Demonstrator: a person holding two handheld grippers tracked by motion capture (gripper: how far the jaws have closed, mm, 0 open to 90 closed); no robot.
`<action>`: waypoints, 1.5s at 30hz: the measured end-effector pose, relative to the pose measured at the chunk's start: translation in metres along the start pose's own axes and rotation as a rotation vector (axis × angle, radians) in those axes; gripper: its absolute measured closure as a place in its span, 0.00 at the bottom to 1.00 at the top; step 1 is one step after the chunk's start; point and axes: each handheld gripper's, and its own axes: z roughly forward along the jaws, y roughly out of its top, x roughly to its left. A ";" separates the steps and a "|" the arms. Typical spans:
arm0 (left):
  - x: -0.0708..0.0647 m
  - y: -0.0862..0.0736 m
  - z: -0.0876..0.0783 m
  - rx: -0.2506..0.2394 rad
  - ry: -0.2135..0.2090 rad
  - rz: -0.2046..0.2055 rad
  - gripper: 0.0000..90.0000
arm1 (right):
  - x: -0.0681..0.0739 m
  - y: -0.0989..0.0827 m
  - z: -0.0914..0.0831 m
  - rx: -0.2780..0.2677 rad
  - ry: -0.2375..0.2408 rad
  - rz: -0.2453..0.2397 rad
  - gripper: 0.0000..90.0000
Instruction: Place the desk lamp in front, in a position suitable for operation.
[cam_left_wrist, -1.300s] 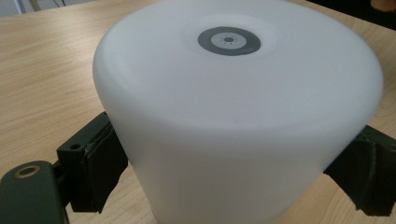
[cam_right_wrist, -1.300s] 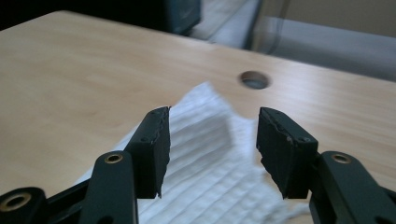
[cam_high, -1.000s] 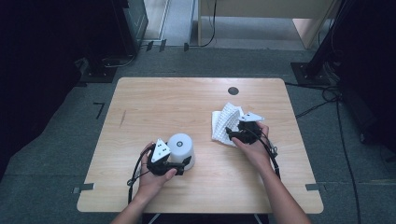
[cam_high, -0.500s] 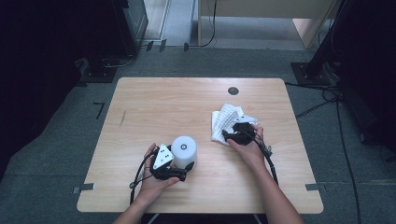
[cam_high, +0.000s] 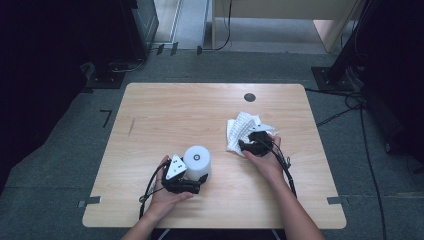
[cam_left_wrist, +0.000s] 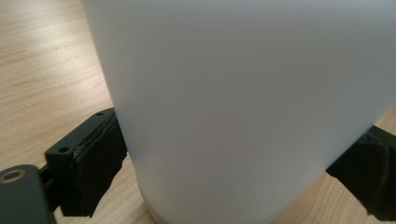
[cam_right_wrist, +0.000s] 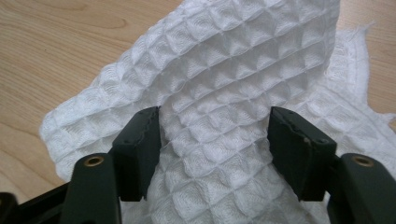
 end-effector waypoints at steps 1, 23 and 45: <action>0.000 0.000 0.000 -0.002 -0.001 0.002 0.06 | 0.000 -0.001 -0.001 0.001 0.002 0.003 0.43; -0.001 -0.003 0.001 0.004 0.010 -0.003 0.08 | 0.009 -0.023 -0.024 -0.032 0.034 -0.028 0.89; -0.002 -0.001 -0.002 -0.002 0.005 0.017 0.08 | 0.014 -0.024 -0.038 -0.004 -0.024 0.045 0.26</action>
